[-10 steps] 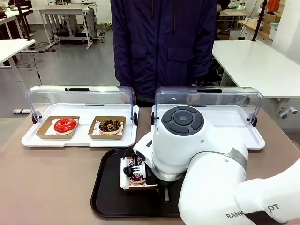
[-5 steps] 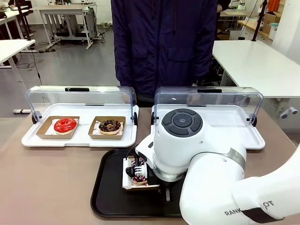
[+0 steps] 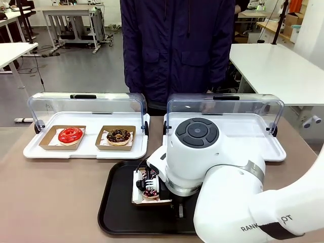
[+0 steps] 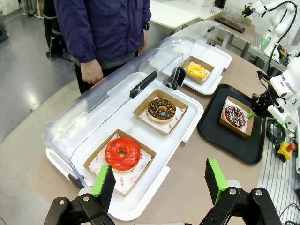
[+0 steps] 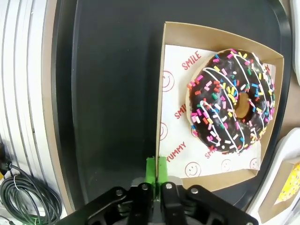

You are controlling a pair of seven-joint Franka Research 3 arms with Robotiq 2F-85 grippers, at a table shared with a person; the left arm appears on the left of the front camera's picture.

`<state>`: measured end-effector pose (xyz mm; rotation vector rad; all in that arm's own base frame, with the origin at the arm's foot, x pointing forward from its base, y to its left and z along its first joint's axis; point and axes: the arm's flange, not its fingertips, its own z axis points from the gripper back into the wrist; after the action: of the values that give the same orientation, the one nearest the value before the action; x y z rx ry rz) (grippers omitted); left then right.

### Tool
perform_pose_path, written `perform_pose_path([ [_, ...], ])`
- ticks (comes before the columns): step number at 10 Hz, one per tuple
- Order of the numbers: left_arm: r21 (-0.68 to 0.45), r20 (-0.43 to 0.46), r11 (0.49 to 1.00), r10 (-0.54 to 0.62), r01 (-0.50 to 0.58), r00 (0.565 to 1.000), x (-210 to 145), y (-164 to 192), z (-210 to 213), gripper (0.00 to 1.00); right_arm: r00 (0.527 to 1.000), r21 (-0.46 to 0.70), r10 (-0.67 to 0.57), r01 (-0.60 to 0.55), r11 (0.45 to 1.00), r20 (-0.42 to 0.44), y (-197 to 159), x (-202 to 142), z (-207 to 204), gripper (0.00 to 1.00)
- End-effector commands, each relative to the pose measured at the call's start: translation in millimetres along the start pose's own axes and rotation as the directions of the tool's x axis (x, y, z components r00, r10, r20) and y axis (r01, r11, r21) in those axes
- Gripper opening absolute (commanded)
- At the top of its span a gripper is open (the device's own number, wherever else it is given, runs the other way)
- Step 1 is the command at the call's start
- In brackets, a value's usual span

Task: Move the fourth donut from the left to the tray.
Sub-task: Pick up the Paper togo box containing the Donut indicated by the person and place it on the Handle tray.

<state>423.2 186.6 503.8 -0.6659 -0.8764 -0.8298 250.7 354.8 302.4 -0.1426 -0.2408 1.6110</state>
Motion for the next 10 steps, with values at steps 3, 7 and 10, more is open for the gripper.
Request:
perform_pose_path([
  [3,-0.005,0.025,1.000,-0.010,0.010,1.000,0,0,-1,1.00,1.000,0.006,-0.022,0.022,1.000,0.022,28,-45,22,0.60],
  [7,-0.005,0.025,1.000,-0.010,0.010,1.000,0,0,-1,1.00,0.999,-0.038,-0.019,0.020,0.999,0.042,21,-45,73,1.00],
  [10,-0.005,0.025,1.000,-0.010,0.010,1.000,0,0,-1,1.00,0.998,-0.042,-0.013,0.015,0.999,0.054,17,-46,99,1.00],
])
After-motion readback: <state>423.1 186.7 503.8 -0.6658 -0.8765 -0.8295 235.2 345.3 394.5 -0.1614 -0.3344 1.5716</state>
